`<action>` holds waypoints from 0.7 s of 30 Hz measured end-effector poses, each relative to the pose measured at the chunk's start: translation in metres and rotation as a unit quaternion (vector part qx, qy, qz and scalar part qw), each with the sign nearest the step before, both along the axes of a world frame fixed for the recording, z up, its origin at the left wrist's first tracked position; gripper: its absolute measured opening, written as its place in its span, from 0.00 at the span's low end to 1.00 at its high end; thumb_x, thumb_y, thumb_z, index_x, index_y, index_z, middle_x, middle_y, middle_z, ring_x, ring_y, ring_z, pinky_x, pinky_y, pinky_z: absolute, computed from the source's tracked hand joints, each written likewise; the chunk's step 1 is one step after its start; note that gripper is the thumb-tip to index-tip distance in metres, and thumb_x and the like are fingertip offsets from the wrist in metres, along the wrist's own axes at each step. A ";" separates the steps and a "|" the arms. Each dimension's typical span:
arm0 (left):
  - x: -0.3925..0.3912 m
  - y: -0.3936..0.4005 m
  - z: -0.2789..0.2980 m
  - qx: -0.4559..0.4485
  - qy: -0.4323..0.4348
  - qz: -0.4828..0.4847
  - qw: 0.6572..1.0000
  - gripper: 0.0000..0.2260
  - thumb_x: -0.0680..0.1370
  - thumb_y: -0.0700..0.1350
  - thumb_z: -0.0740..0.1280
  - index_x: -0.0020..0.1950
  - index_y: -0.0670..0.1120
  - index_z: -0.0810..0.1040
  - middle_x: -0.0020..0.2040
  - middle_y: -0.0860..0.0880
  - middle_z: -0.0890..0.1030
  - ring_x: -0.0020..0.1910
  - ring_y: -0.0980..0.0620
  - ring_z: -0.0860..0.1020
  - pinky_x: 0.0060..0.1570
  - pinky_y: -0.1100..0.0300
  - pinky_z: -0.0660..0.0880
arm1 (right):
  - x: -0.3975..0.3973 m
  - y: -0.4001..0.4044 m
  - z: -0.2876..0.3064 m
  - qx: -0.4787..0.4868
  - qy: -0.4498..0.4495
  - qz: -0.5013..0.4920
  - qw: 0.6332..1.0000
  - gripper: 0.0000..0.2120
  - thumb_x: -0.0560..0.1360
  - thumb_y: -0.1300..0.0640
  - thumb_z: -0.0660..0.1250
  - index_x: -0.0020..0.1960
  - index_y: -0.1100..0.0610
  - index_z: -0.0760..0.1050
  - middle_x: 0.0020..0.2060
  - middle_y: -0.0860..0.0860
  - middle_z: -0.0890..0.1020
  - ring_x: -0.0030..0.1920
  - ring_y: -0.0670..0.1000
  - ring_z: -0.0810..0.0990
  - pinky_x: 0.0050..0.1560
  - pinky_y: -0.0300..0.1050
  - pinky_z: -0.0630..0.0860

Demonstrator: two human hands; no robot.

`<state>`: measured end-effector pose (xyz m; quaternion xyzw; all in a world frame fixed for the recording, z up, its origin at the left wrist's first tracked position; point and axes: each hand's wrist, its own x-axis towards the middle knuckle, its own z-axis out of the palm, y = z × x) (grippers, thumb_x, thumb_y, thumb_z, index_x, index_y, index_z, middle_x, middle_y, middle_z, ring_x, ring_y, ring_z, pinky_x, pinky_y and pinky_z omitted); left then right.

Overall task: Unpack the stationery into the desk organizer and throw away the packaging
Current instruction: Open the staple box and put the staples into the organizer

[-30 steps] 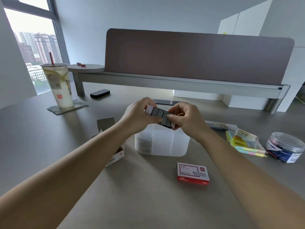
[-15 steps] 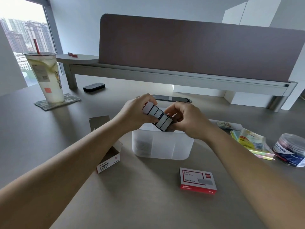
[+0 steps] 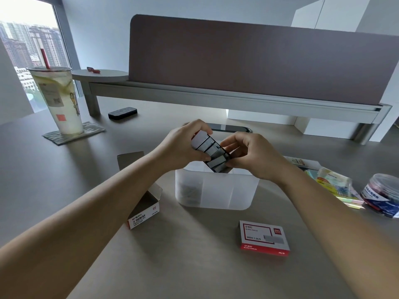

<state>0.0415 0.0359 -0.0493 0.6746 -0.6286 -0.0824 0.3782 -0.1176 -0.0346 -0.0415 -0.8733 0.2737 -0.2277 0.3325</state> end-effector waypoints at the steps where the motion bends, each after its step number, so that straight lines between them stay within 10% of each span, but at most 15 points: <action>1: 0.000 0.000 0.000 0.000 -0.002 -0.001 1.000 0.22 0.67 0.37 0.72 0.59 0.45 0.71 0.59 0.45 0.74 0.51 0.50 0.71 0.39 0.70 0.70 | 0.000 -0.001 0.000 0.001 0.004 0.002 1.000 0.15 0.68 0.67 0.69 0.53 0.58 0.75 0.49 0.57 0.81 0.49 0.56 0.80 0.55 0.52 0.77; 21: -0.004 0.004 0.004 -0.023 0.009 0.009 1.000 0.20 0.68 0.38 0.71 0.59 0.46 0.73 0.59 0.45 0.75 0.51 0.50 0.71 0.48 0.61 0.71 | -0.002 0.001 -0.001 0.008 -0.030 -0.001 1.000 0.11 0.69 0.64 0.69 0.49 0.55 0.77 0.44 0.54 0.82 0.47 0.55 0.81 0.53 0.52 0.79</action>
